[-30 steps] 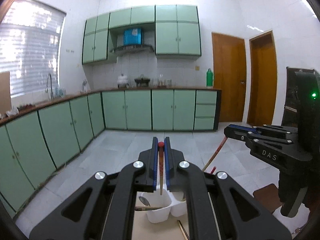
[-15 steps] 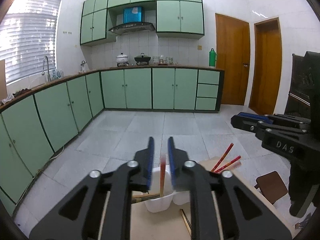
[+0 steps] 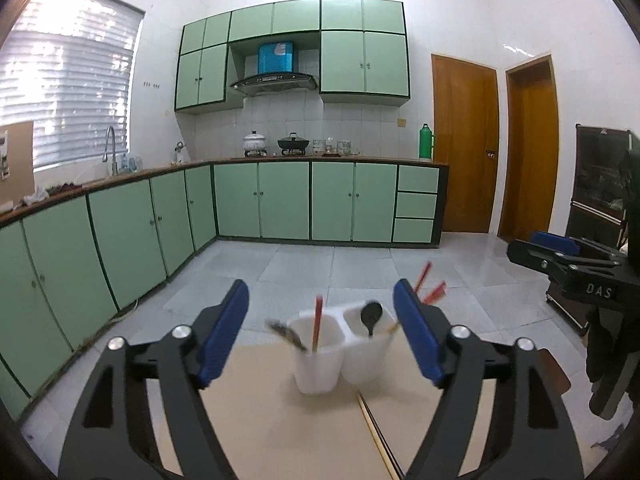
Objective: Organize utensils
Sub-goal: 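Open both tools to release the chopsticks into the holder, then withdraw both tools back to the last two chopsticks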
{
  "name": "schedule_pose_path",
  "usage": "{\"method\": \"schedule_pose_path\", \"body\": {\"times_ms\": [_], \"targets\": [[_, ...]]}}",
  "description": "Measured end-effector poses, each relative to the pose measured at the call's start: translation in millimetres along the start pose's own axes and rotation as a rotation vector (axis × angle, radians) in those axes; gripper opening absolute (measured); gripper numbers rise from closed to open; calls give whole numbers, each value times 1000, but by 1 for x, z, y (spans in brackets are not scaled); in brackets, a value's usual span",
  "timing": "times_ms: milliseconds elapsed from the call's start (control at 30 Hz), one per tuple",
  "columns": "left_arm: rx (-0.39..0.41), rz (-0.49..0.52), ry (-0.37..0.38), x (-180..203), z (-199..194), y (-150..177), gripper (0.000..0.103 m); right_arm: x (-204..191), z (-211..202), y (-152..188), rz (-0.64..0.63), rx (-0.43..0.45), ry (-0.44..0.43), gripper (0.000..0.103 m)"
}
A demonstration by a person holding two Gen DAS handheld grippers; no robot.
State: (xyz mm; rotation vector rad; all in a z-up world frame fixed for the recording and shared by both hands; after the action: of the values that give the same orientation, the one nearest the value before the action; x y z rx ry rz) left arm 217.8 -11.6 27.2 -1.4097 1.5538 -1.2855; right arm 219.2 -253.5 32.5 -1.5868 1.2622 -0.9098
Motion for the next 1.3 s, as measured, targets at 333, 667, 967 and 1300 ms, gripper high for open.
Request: {"method": "schedule_pose_path", "body": {"times_ms": [333,667,967,1300], "targets": [[-132,-59,-32,-13,-13,83,84,-11,-21,79,69,-92,12,90],[-383,-69,-112,-39,2,176,85,-32,-2,163,116,-304,0,90],[-495,-92,-151,-60,3,216,85,-61,6,216,96,-447,-37,90],[-517,-120,-170,-68,5,224,85,-91,13,226,25,-503,-87,65]]}}
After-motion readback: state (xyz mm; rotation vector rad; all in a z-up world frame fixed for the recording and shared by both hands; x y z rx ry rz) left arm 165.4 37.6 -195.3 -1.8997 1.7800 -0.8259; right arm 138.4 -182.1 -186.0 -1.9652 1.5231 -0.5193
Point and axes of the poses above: each gripper's, at about its wrist camera, not at the fingertips, and z roughly the way its jaws point, x to its right, y to its underside, the point moved 2 cm from there along z, roughly the way its jaws point, and after that the axes turned 7 degrees about -z, right-handed, at the moved point
